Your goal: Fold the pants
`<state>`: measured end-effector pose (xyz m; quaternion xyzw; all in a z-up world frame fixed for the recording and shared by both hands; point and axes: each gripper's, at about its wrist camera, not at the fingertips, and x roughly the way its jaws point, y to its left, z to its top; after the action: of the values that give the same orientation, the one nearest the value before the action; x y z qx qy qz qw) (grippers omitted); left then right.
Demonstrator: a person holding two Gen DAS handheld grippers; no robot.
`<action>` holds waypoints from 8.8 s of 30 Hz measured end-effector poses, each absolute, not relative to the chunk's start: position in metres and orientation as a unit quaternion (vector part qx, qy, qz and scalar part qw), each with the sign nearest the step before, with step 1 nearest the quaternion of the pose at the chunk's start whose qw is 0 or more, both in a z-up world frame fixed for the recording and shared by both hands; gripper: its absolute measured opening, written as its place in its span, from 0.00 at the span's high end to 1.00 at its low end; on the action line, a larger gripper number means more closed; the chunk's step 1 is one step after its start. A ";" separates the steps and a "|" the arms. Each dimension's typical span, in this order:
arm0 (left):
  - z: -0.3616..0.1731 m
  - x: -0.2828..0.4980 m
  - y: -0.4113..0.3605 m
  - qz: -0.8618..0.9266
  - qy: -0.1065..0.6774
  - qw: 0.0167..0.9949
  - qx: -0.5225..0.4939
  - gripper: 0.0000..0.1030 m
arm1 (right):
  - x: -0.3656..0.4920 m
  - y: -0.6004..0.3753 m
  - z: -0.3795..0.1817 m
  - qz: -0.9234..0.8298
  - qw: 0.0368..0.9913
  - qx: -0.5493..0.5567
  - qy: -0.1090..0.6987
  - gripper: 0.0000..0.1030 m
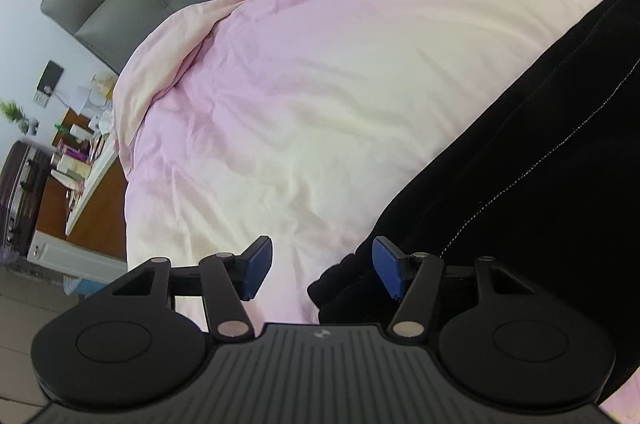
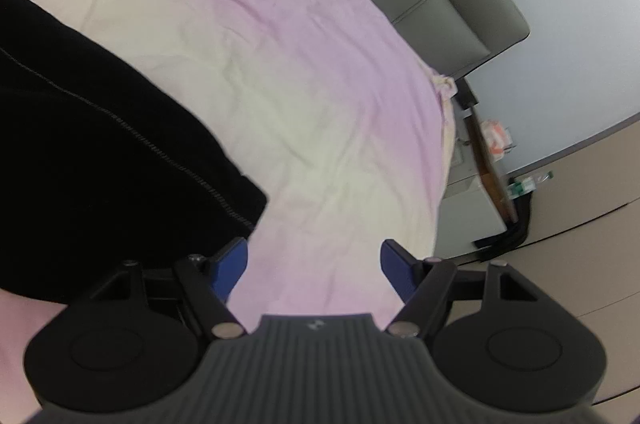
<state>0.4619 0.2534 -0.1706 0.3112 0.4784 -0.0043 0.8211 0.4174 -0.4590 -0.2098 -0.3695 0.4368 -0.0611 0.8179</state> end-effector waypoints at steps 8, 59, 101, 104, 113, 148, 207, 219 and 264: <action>-0.142 0.394 0.271 -0.013 0.462 0.876 0.142 0.18 | 0.410 -0.471 -0.266 -0.069 0.875 -0.188 0.441 0.33; -0.251 0.313 0.308 0.029 0.434 0.819 -0.375 0.00 | 0.355 -0.543 -0.369 -0.097 0.757 0.609 0.217 0.88; -0.267 0.202 0.386 0.084 0.377 0.757 -0.528 0.60 | 0.177 -0.548 -0.355 -0.108 0.710 0.646 0.257 0.89; -0.255 0.196 0.381 0.107 0.367 0.767 -0.515 0.53 | 0.166 -0.545 -0.369 -0.088 0.697 0.676 0.225 0.87; -0.180 0.171 0.372 0.149 0.344 0.820 -0.433 0.38 | 0.163 -0.550 -0.384 -0.078 0.662 0.724 0.181 0.62; -0.252 0.322 -0.139 -0.245 0.505 0.822 -0.100 0.16 | 0.173 -0.547 -0.389 -0.130 0.719 0.665 0.155 0.71; -0.243 0.316 -0.019 -0.270 0.505 0.779 -0.255 0.24 | 0.250 -0.192 -0.229 0.229 0.898 -0.030 0.375 0.46; -0.261 0.314 0.025 -0.200 0.518 0.785 -0.275 0.25 | 0.287 -0.216 -0.264 0.083 0.895 -0.033 0.437 0.40; -0.303 0.193 0.402 0.082 0.252 0.785 -0.560 0.36 | 0.228 -0.018 -0.254 0.310 0.886 -0.154 0.310 0.74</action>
<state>0.1928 0.4024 -0.3027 -0.5599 0.2516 0.0821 0.7851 0.2276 -0.0176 -0.2542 -0.1537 0.3099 0.3097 0.8856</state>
